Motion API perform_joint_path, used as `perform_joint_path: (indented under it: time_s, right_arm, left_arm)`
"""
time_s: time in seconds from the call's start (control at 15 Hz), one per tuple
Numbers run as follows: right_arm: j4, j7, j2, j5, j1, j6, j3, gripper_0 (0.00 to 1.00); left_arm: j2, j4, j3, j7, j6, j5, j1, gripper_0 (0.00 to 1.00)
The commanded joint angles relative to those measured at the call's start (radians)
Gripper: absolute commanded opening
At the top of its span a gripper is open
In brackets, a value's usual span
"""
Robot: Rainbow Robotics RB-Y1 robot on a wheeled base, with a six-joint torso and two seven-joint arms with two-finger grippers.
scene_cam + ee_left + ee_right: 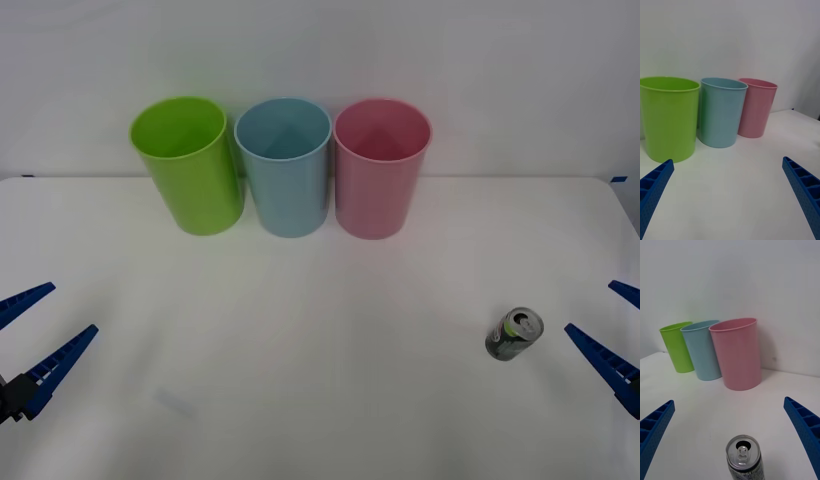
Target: Grasp the object on the table and drop it into the matching bin: aluminum can to the light blue bin, PET bottle to the pink bin.
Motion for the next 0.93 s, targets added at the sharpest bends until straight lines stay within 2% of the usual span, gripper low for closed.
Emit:
perform_joint_path:
  time_s: [0.07, 0.2, 0.93]
  right_arm:
    - [0.0, 0.0, 0.0, 0.0, 0.0, 0.0, 0.0, 1.0]
    - [0.017, 0.0, 0.013, 0.0, 0.01, -0.001, -0.003, 1.0]
    - [0.017, 0.032, -0.037, -0.017, 0.087, 0.004, 0.016, 1.0]
  left_arm:
    - [0.0, 0.0, 0.0, 0.0, 0.0, 0.0, 0.0, 1.0]
    - [0.0, 0.0, 0.0, 0.0, 0.0, 0.0, 0.0, 1.0]
    - [0.0, 0.0, 0.0, 0.0, 0.0, 0.0, 0.0, 1.0]
